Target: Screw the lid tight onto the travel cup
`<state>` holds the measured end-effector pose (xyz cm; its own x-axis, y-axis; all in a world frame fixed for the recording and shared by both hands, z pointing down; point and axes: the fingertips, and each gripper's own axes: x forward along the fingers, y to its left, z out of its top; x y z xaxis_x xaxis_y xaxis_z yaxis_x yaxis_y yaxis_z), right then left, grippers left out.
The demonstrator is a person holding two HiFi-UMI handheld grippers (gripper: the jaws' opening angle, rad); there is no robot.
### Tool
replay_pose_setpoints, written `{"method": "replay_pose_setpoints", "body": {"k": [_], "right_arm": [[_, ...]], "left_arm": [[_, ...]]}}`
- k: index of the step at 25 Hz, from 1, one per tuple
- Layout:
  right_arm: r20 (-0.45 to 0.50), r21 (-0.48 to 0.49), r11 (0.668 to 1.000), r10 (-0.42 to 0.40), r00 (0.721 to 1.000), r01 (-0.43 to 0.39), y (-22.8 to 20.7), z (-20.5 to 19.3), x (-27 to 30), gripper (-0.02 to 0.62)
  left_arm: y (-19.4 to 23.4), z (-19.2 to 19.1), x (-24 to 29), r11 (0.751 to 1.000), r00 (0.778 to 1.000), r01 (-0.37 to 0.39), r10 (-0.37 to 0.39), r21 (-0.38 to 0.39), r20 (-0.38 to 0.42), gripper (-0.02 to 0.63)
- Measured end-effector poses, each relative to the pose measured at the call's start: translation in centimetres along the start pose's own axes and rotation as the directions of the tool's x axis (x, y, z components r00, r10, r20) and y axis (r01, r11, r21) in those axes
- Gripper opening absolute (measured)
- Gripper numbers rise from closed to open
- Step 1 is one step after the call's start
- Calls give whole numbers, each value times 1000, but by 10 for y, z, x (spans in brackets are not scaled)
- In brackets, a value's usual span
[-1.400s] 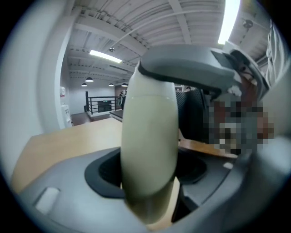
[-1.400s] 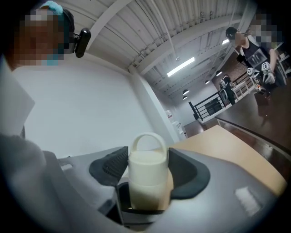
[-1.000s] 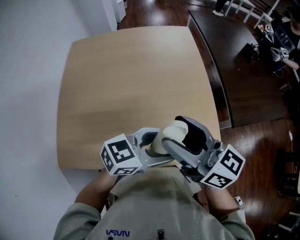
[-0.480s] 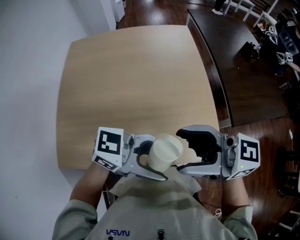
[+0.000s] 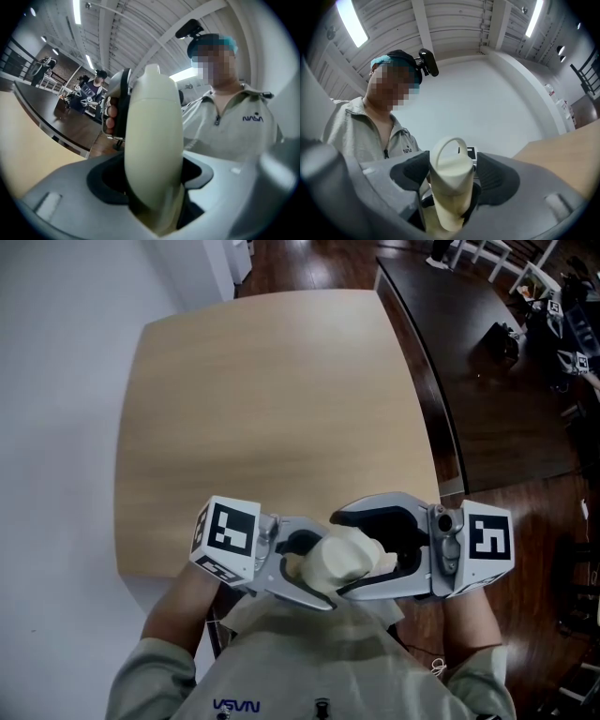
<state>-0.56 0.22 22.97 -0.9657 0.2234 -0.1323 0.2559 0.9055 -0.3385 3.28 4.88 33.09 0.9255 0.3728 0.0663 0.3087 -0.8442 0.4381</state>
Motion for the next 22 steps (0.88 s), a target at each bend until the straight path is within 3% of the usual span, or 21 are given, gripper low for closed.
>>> {"method": "replay_pose_setpoints", "body": {"k": [8, 11, 13, 17, 22], "right_arm": [[-5, -10, 999, -45, 999, 45, -6, -3, -1, 288], [-4, -25, 993, -114, 994, 114, -13, -2, -1, 287], [-4, -44, 980, -193, 981, 193, -22, -3, -4, 287], [19, -104, 921, -375, 927, 375, -48, -2, -9, 287], [78, -165, 827, -532, 843, 538, -64, 4, -4, 264]], "left_arm": [[10, -5, -2, 998, 998, -66, 66, 12, -14, 316], [21, -5, -6, 987, 987, -158, 158, 36, -15, 316], [34, -4, -11, 964, 965, -259, 260, 59, -18, 316], [65, 0, -22, 873, 880, -472, 474, 123, 7, 316], [96, 11, -46, 689, 707, -706, 701, 163, 95, 314]]}}
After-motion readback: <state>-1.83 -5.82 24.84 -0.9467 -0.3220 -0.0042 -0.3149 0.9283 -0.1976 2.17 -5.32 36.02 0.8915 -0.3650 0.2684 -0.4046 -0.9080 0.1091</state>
